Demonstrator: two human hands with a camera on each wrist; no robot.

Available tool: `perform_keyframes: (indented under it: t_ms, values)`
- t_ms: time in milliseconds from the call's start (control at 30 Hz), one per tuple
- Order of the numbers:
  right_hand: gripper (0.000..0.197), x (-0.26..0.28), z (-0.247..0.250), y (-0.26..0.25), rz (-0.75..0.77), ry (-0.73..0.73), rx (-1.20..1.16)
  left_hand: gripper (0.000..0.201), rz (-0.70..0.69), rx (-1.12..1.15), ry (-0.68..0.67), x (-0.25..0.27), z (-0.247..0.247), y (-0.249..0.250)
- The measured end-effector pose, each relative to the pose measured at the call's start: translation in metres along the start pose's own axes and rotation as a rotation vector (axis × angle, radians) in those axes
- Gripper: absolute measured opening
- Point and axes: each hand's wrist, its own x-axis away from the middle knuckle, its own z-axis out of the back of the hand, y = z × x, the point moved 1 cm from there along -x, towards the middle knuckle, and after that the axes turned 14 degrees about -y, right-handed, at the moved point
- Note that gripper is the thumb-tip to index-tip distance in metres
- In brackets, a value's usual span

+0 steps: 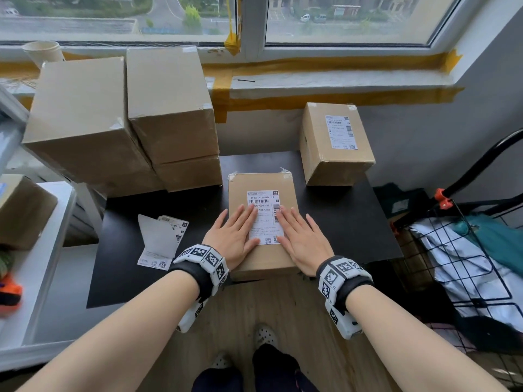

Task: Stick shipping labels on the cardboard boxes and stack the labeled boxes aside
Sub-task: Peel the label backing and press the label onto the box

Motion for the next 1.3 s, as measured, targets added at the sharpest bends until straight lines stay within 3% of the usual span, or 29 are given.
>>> perform_keyframes:
  t_ms: [200,367,600,800,1033,1300]
  values:
    - [0.071,0.017,-0.012,-0.013,0.047,0.015,0.025,0.072,-0.057,-0.006,0.064,0.020,-0.017,0.018]
    - [0.076,0.021,-0.023,-0.029,0.141,0.030,0.029,0.069,0.007,0.051,0.076,0.022,-0.023,0.020]
    - [0.061,0.017,-0.021,-0.034,0.200,0.000,0.070,0.067,0.019,0.149,0.080,0.012,-0.028,0.010]
    - [0.058,-0.015,-0.003,-0.025,0.096,-0.015,-0.001,0.074,0.012,0.113,0.079,0.011,-0.027,0.007]
    - [0.060,-0.049,0.032,-0.008,-0.016,-0.061,-0.064,0.069,0.005,0.084,0.069,0.012,-0.021,0.003]
    - [0.064,-0.029,0.010,-0.019,0.022,-0.043,-0.013,0.072,0.036,0.143,0.064,0.010,-0.024,0.003]
